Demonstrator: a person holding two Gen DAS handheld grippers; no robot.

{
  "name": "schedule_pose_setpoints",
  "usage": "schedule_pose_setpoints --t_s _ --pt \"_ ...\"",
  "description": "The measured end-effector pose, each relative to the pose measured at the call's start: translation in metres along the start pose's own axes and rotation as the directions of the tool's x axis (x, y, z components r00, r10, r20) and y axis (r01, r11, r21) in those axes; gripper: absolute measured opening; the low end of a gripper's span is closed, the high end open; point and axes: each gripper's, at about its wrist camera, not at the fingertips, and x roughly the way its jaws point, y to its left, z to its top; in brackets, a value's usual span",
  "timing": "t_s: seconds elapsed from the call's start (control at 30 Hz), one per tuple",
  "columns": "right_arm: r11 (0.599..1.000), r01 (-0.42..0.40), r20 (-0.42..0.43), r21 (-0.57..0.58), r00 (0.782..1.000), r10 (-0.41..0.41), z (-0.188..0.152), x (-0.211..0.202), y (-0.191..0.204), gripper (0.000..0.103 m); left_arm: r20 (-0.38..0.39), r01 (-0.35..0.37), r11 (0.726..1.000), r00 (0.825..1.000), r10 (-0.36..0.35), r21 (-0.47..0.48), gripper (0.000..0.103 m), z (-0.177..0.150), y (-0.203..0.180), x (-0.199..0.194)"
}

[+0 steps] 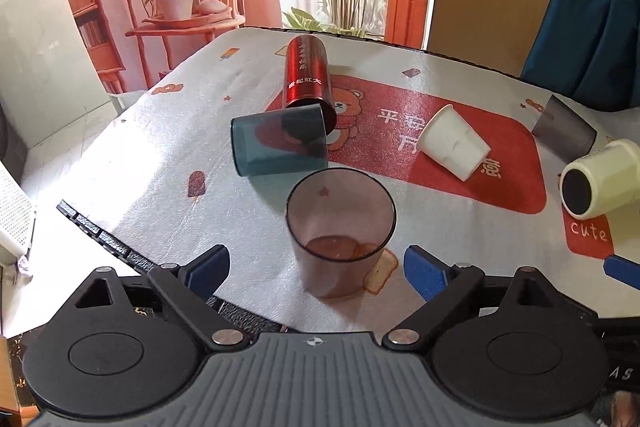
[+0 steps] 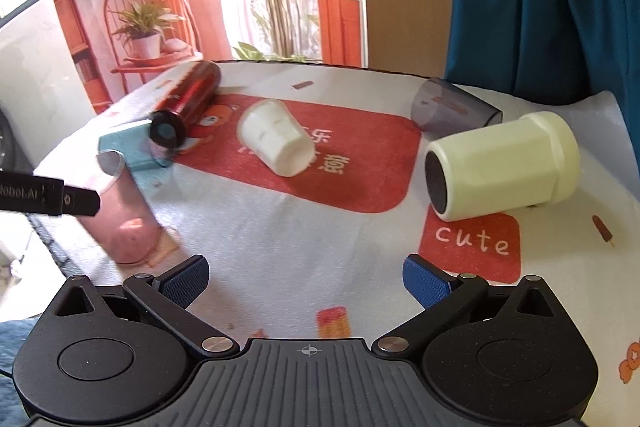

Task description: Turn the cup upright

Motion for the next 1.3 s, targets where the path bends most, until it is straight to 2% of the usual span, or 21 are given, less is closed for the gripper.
schedule_pose_setpoints --t_s 0.1,0.27,0.43,0.7,0.93,1.3 --pt "1.000 -0.021 -0.006 0.002 1.000 0.021 0.001 -0.013 0.004 0.103 0.007 0.015 1.000 1.000 -0.015 0.011 0.097 -0.005 0.011 -0.013" --pt "0.999 -0.042 -0.010 0.018 0.999 0.042 0.000 -0.036 0.008 0.103 -0.006 -0.005 1.000 1.000 0.005 0.013 0.097 -0.016 0.032 -0.035" --pt "0.999 -0.034 0.005 0.020 0.999 0.034 -0.004 -0.062 0.015 0.103 0.022 -0.037 0.999 0.999 0.036 0.019 0.098 -0.028 0.045 -0.060" --pt "1.000 -0.008 0.039 -0.008 0.999 0.008 -0.014 -0.097 0.036 0.103 0.020 -0.019 1.000 1.000 0.019 -0.001 0.099 -0.054 0.056 -0.091" --pt "0.999 0.021 0.057 -0.045 0.998 -0.018 -0.020 -0.116 0.053 0.103 0.048 -0.030 0.999 0.998 0.032 -0.042 0.099 -0.075 0.067 -0.114" --pt "0.996 0.053 0.077 -0.076 0.996 -0.047 -0.031 -0.128 0.063 0.103 0.093 -0.060 0.995 0.993 0.066 -0.074 0.099 -0.087 0.069 -0.132"
